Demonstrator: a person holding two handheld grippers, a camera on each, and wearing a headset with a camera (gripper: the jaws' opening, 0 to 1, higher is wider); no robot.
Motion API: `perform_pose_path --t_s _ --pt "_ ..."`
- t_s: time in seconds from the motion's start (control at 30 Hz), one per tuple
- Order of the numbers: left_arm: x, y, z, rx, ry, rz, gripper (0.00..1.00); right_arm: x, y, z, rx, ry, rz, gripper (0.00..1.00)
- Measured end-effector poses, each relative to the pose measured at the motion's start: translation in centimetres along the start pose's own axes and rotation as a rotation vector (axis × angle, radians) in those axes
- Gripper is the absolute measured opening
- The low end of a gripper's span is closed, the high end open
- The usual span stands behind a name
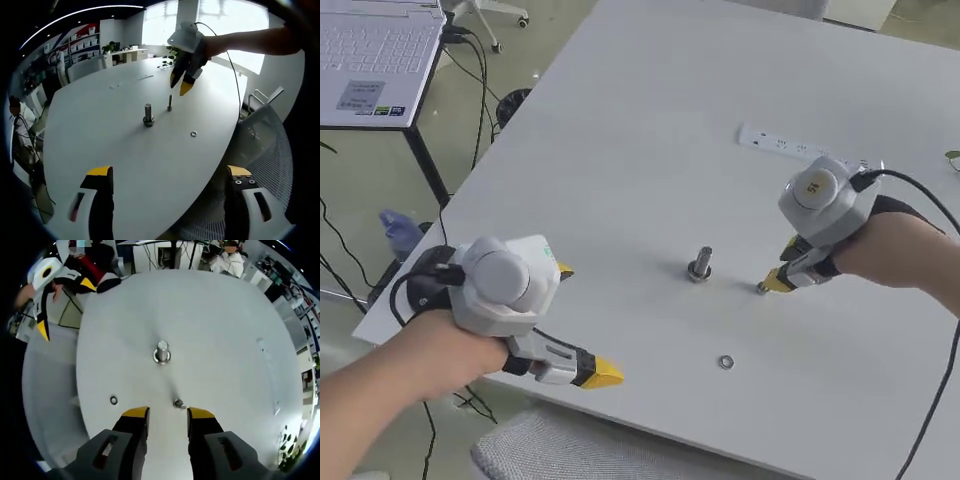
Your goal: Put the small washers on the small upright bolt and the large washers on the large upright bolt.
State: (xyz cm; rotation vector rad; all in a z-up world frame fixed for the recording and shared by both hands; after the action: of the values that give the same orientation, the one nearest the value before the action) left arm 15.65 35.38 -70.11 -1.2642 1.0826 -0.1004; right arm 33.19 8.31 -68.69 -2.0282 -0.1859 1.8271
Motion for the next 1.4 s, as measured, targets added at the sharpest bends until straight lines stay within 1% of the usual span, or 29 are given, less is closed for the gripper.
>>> perform_pose_path --t_s 0.1,0.2,0.3,0.37,0.43,0.53,0.63,0.73,0.83,0.93,1.0,1.13,1.27,1.4 --pt "-0.2 0.1 0.0 -0.003 -0.001 -0.008 0.94 -0.2 0.1 0.5 0.008 -0.004 -0.012 0.32" --pt "-0.2 0.3 0.1 -0.006 -0.004 -0.005 0.94 -0.1 0.4 1.2 0.016 -0.014 -0.014 0.32" --pt "-0.1 0.4 0.0 -0.005 0.002 -0.003 0.94 0.1 0.7 2.2 0.02 -0.027 -0.012 0.32" --pt "0.0 0.4 -0.1 -0.007 0.006 0.0 0.94 0.2 0.9 2.5 0.013 -0.025 -0.008 0.32" --pt "0.0 0.4 -0.1 -0.007 0.006 -0.005 0.93 0.1 1.0 3.3 0.018 -0.034 -0.014 0.31" --pt "0.0 0.4 0.0 -0.015 0.004 -0.012 0.93 0.2 1.0 4.2 0.001 -0.036 -0.011 0.31" --pt "0.0 0.4 0.0 -0.008 0.005 -0.006 0.92 0.3 1.1 5.0 -0.001 -0.048 -0.014 0.31" --pt "0.0 0.5 0.0 -0.001 0.01 0.003 0.91 0.6 1.3 5.9 -0.023 -0.062 -0.002 0.32" --pt "0.0 0.4 -0.1 0.008 0.006 0.006 0.91 1.0 1.5 6.5 -0.021 -0.079 -0.003 0.31" --pt "-0.1 0.0 -0.4 0.004 0.005 -0.009 0.91 1.3 1.6 7.0 -0.022 -0.091 -0.004 0.31" --pt "0.1 0.1 -0.4 0.007 0.008 -0.013 0.9 1.4 1.7 7.4 -0.012 -0.098 -0.012 0.31" --pt "0.2 0.1 -0.6 0.014 0.013 -0.009 0.9 1.6 1.9 7.8 0.017 -0.103 -0.028 0.31" --pt "0.2 0.2 -0.5 0.014 0.017 -0.004 0.89 1.7 2.0 8.3 0.019 -0.099 -0.031 0.32" --pt "0.1 0.4 -0.6 0.014 0.021 0.005 0.88 2.1 1.8 8.9 0.019 -0.106 -0.033 0.31"
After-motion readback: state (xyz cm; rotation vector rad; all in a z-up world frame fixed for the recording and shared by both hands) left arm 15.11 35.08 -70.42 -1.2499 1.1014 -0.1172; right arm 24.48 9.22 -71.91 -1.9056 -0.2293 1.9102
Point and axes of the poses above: the centre of the closed fingertips' face, and the gripper's own axes: x roughly forward along the fingers, z roughly to its left, y roughly out of its underside, the point moved 10 cm from there along -x, roughly backward along the fingers, and after that the axes turned 5 degrees about -z, right-handed, at the moved point
